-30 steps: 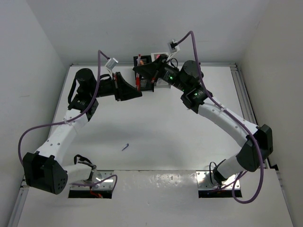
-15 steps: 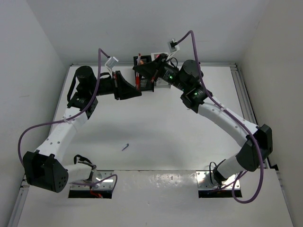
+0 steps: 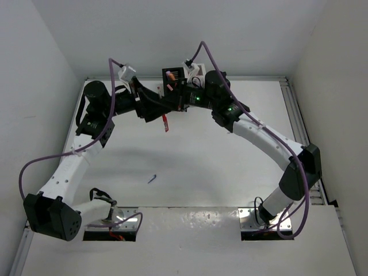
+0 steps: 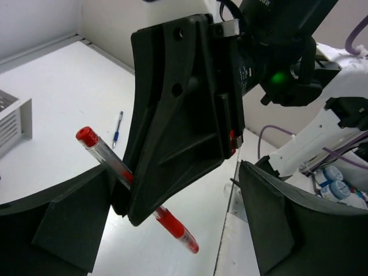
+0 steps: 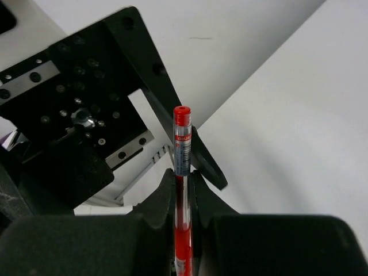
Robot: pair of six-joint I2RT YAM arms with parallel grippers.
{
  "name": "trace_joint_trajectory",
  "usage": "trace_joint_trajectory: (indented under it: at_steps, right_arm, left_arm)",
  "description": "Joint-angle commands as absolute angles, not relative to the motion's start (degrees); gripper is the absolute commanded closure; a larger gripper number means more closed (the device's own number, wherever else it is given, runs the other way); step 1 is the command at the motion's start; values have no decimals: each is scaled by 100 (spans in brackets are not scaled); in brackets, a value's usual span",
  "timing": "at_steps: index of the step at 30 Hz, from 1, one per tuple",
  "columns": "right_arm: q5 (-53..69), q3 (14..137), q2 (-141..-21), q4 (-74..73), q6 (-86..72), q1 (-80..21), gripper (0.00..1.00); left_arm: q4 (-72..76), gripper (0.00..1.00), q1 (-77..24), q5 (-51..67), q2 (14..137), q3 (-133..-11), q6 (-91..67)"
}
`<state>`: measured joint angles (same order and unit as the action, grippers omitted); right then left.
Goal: Sort the stationery into containers
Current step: Close the pen cap on the pen.
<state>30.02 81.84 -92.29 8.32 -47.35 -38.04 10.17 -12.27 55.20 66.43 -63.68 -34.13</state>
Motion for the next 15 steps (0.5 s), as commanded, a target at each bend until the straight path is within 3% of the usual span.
trace_joint_trajectory:
  at_steps: [1,9,15]
  right_arm:
    - [3173,8297,-9184,773,-4842,-3683,100]
    - [3112,8525,-9237,967,-5405,-3069,100]
    - [3313,8499,-9255,932,-6564,-2576,100]
  left_arm:
    - [889,6,-1186,5440,6451,-6592,-2980]
    - [-884,5,-1090,5775,6206,-6373,-1645]
    - [-2258,7,-1063,4897,5574,-6170,1182]
